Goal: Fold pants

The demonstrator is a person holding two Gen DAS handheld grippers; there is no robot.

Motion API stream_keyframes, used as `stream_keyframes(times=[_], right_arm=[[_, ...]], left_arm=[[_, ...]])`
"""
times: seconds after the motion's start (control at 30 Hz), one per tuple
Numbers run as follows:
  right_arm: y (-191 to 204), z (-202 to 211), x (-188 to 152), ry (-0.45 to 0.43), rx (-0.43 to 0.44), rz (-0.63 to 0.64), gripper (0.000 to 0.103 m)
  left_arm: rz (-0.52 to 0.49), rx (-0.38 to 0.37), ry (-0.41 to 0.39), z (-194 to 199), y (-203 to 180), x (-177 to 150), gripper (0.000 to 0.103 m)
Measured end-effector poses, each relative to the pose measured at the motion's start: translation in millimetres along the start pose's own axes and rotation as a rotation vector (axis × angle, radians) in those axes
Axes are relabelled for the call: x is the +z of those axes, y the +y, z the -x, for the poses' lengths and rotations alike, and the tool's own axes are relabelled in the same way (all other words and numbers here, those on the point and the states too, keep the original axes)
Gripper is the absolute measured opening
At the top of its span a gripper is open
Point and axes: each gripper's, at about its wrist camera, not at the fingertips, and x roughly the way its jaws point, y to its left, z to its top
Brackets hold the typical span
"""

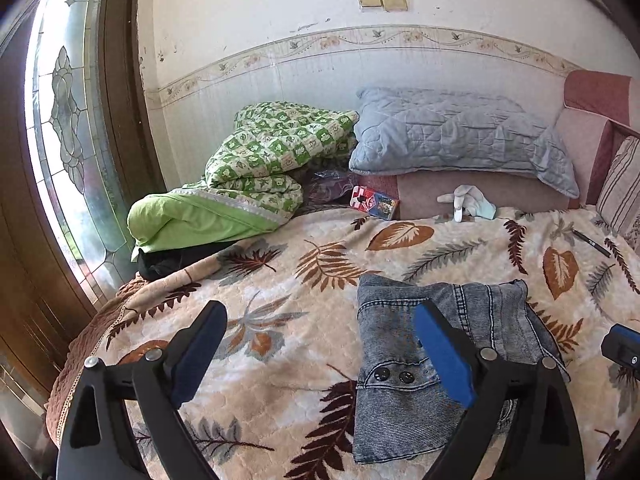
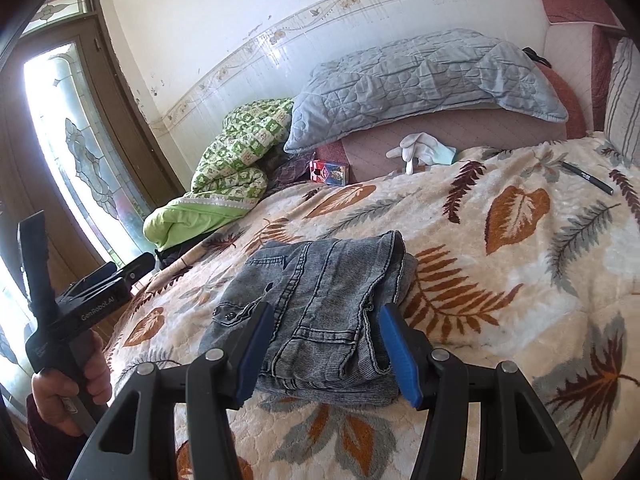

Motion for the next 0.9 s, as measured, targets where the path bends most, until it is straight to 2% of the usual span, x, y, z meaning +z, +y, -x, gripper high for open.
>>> stream_keyframes(times=[0.33, 0.47, 0.63, 0.9], right_arm=[[-0.7, 12.9, -9.9, -0.021, -0.078, -0.011, 0.063], [7.6, 22.9, -14.8, -0.076, -0.125, 0.042, 0.065], [18.8, 27.6, -18.7, -0.147, -0.179, 0.111, 0.068], [27.1, 4.0, -28.7, -0.103, -0.242, 0.19, 0.068]], left_arm=[[-0.007, 0.007, -0.013, 17.6, -2.5, -9.5, 0.095], [0.014, -0.003, -0.018, 27.3, -2.6, -15.8, 0.101], [0.025, -0.017, -0.025, 35.9, -4.7, -26.0, 0.101], [0.014, -0.021, -0.011, 33.9, -9.0, -33.5, 0.101]])
